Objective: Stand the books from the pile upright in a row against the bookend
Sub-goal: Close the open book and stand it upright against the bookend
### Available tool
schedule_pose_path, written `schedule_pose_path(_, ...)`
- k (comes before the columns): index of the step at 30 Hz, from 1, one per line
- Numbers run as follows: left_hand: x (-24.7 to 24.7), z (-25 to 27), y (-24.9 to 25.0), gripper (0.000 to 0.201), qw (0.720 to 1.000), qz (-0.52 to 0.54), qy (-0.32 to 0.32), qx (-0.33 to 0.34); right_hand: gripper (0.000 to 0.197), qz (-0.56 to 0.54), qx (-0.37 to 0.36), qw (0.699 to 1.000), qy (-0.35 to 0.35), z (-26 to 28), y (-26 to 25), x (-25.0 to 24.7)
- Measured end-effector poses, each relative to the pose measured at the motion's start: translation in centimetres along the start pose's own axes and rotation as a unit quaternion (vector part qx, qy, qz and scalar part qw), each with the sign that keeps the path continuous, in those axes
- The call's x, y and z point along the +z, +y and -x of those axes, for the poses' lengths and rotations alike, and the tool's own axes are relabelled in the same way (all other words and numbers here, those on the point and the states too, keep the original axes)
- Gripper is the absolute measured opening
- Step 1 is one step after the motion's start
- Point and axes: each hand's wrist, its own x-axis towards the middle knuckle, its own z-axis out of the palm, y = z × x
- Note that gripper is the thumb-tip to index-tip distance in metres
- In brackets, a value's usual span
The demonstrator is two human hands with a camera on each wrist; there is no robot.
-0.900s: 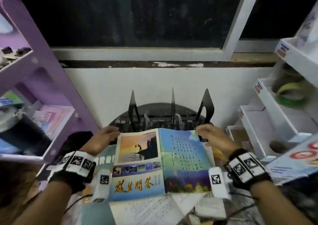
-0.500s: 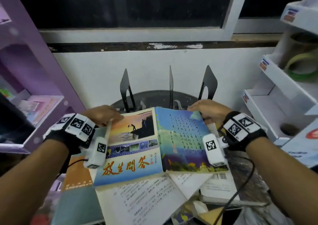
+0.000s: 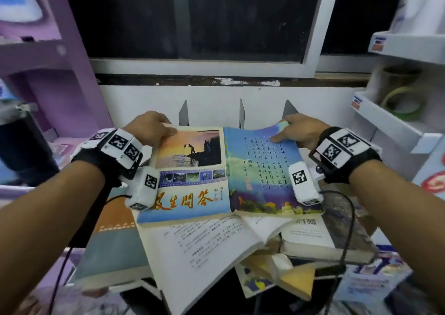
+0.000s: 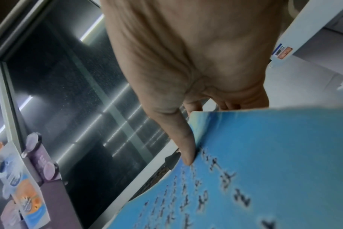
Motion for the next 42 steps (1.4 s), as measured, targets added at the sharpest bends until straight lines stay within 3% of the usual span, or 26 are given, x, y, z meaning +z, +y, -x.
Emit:
schedule_pose_path(3,-0.8,1.4,0.9,0.015,0.997,0.042,0.054,0.02,0.026,-0.056,-0.016,0.998,0.027,2.7,-1.4,-1.0)
schedule_pose_path(9,-2.5,4.6,2.4,0.007,0.978,0.14,0.14,0.069,0.036,-0.112,-0.092,0.98,0.136,6.6,-2.9,-1.6)
schedule_pose_path(14,-3.6,6.8,3.0,0.012,0.951,0.232,0.17,0.116,0.023,-0.152,-0.116,0.965,0.181,9.1,-3.5,-1.9)
schedule_pose_path(18,-4.4,8.2,3.7,0.006,0.925,0.289,0.187,0.16,0.036,-0.205,-0.142,0.946,0.208,10.1,-3.8,-2.2)
schedule_pose_path(20,-4.7,8.7,4.1,0.01,0.912,0.317,0.188,0.182,0.031,-0.226,-0.171,0.936,0.209,11.0,-4.2,-2.0)
schedule_pose_path(29,-3.7,9.5,5.9,0.02,0.872,0.395,0.106,0.269,0.021,-0.23,-0.274,0.911,0.206,12.2,-6.8,0.6)
schedule_pose_path(36,-3.4,8.9,6.0,0.062,0.86,0.424,0.034,0.283,0.021,-0.197,-0.31,0.91,0.194,11.7,-8.8,2.4)
schedule_pose_path(39,-3.3,8.7,6.1,0.074,0.856,0.426,0.027,0.291,0.027,-0.194,-0.326,0.91,0.169,11.5,-9.5,3.0)
schedule_pose_path(42,-3.4,8.8,6.6,0.075,0.85,0.431,0.004,0.304,0.043,-0.182,-0.335,0.913,0.143,11.5,-9.9,3.6)
